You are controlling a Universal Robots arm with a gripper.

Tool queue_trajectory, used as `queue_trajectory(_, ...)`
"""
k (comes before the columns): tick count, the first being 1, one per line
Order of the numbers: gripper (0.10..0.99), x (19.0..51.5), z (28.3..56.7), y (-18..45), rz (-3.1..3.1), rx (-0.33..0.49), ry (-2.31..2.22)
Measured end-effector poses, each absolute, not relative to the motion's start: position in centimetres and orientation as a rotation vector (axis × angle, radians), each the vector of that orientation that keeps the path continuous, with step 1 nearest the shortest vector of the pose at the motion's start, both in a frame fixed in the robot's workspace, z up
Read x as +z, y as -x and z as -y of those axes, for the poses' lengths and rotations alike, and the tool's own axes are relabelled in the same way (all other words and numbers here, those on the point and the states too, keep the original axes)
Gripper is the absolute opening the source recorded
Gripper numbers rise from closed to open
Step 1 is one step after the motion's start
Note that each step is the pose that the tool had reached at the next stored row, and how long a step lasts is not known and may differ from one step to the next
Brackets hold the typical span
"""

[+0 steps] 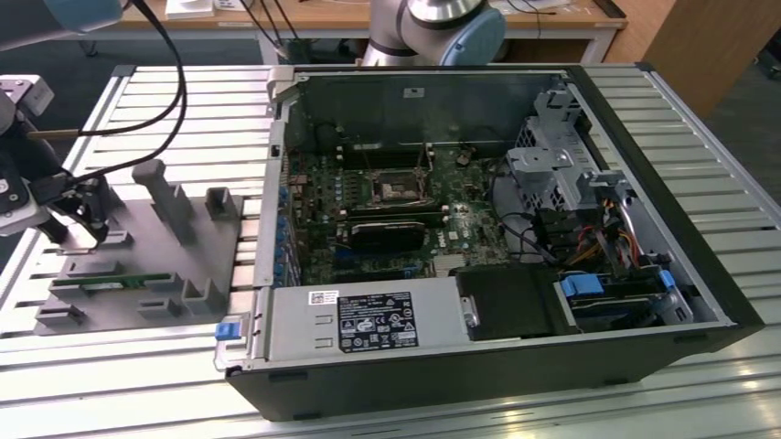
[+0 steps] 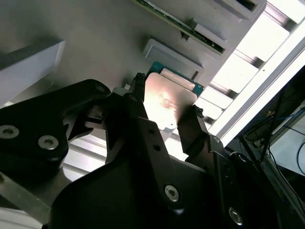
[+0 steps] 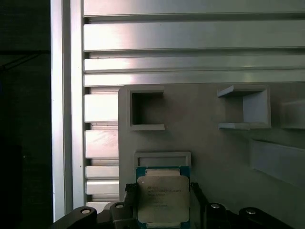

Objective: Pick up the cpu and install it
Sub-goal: 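Pick up the cpu and move it towards the insertion slot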

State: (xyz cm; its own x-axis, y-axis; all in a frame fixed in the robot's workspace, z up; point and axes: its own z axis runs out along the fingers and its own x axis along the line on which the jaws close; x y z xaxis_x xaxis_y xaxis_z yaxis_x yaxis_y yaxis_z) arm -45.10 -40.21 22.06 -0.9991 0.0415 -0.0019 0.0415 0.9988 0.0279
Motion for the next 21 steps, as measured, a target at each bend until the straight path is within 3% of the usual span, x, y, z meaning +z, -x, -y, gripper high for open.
queue_trajectory(21,0.525,22.97,40.21,45.1,-3.138,0.044,-0.065)
